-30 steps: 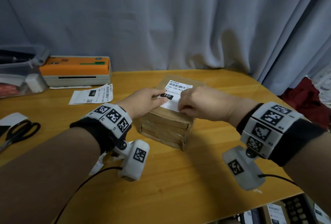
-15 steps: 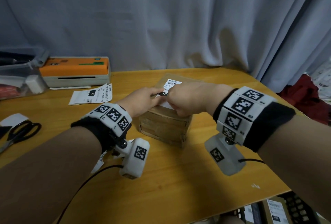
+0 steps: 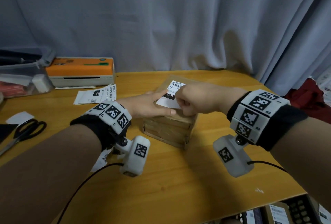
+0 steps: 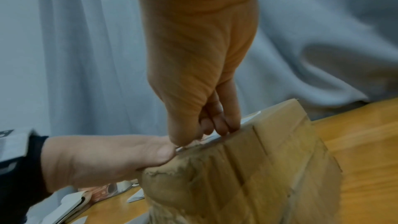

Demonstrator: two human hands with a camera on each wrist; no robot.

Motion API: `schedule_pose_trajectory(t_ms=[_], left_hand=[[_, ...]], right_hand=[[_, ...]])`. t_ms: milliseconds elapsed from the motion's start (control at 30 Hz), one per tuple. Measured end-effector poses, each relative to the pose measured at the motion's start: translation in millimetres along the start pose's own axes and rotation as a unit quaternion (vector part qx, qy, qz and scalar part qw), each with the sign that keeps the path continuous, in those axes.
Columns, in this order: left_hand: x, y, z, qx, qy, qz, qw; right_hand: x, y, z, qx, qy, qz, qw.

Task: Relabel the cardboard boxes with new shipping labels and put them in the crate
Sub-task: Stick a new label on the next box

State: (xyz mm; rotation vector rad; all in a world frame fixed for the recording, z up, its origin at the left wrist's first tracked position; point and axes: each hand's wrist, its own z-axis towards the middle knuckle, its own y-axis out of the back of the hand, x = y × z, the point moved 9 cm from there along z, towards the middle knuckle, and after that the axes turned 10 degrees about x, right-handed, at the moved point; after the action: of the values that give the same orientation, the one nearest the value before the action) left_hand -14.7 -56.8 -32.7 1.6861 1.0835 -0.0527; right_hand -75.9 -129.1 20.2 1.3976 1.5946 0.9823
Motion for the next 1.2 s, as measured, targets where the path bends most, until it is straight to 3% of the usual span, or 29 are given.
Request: schedule_pose_trajectory(t_ms=[100, 600, 800, 867, 967, 1033, 1200], left_hand=[[5.1, -2.0, 1.2, 0.025, 0.027, 0.02, 0.999], [3.8, -3.3, 2.0, 0.016, 0.009, 0.004, 1.0], [7.3, -1.5, 4.6, 0.0, 0.0, 0.001, 1.0], [7.6, -1.1, 4.8, 0.001, -0.005, -0.009, 1.0], [4.3, 0.7, 3.3, -0.003, -0.018, -0.021, 1.0], [1.1, 4.2, 1.8, -0.018, -0.028, -0.017, 0.999], [-2.8, 12.1, -3.1, -0.06, -0.035, -0.026, 0.997]], right_hand=[[-9.9, 1.6, -1.8, -0.027, -0.011, 0.054, 0.998], [-36.4, 3.1, -2.2, -0.119, -0.022, 0.178, 0.977], [-51.3, -4.7, -14.6, -0.182, 0.008, 0.365, 0.913], [-42.4, -6.4, -13.5, -0.155, 0.012, 0.313, 0.937], [-33.0, -0.8, -9.5, -0.127, -0.015, 0.148, 0.981], [-29.9, 3.9, -8.5, -0.137, -0.018, 0.086, 0.987], [-24.0, 11.2, -9.2, -0.192, -0.011, 0.058, 0.98]])
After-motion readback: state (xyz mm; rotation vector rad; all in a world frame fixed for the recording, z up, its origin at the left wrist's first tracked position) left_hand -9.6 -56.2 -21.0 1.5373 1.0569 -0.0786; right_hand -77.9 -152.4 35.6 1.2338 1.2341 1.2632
